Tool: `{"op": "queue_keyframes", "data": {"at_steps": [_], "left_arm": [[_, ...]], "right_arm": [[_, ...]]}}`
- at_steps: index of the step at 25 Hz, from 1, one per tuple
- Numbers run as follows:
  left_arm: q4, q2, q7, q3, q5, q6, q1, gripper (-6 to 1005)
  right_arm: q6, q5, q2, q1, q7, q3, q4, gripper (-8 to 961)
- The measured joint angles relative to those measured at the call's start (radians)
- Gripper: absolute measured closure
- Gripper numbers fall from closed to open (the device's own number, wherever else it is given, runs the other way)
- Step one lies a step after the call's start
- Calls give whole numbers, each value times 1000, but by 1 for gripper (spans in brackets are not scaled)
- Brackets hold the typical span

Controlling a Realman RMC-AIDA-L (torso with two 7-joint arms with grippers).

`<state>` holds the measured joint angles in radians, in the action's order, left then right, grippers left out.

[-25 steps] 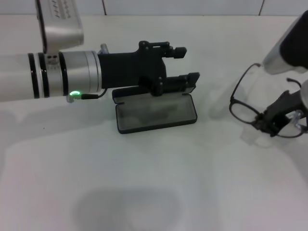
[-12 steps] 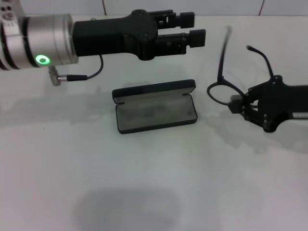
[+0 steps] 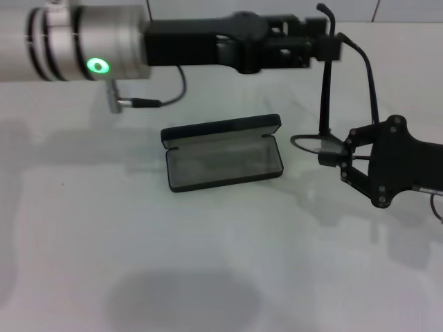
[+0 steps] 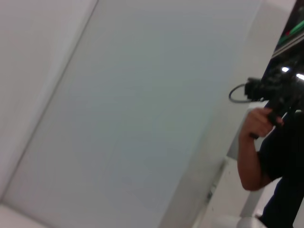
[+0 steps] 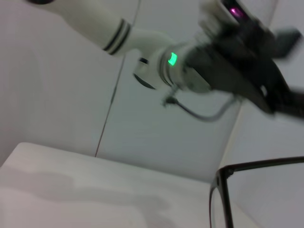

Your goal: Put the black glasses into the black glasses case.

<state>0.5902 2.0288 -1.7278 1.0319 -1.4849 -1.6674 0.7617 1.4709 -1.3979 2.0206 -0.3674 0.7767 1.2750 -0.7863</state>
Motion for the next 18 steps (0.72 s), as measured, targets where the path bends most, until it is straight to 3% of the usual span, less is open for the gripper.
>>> {"op": "queue_keyframes", "data": {"at_steps": [4,6,18], "left_arm": [[-65,4,-18,0,-56,2,51,347],[-69,17,-27,0,-94,3,63,347],[-73,44,-54,1,-166,4,69,347]], "right_arm": [[5,10,2,-15,-53,-1,18,836],[6,12,2,-21,-64,-1,17,836],[63,47,5,-16,-135,1,22,836]]}}
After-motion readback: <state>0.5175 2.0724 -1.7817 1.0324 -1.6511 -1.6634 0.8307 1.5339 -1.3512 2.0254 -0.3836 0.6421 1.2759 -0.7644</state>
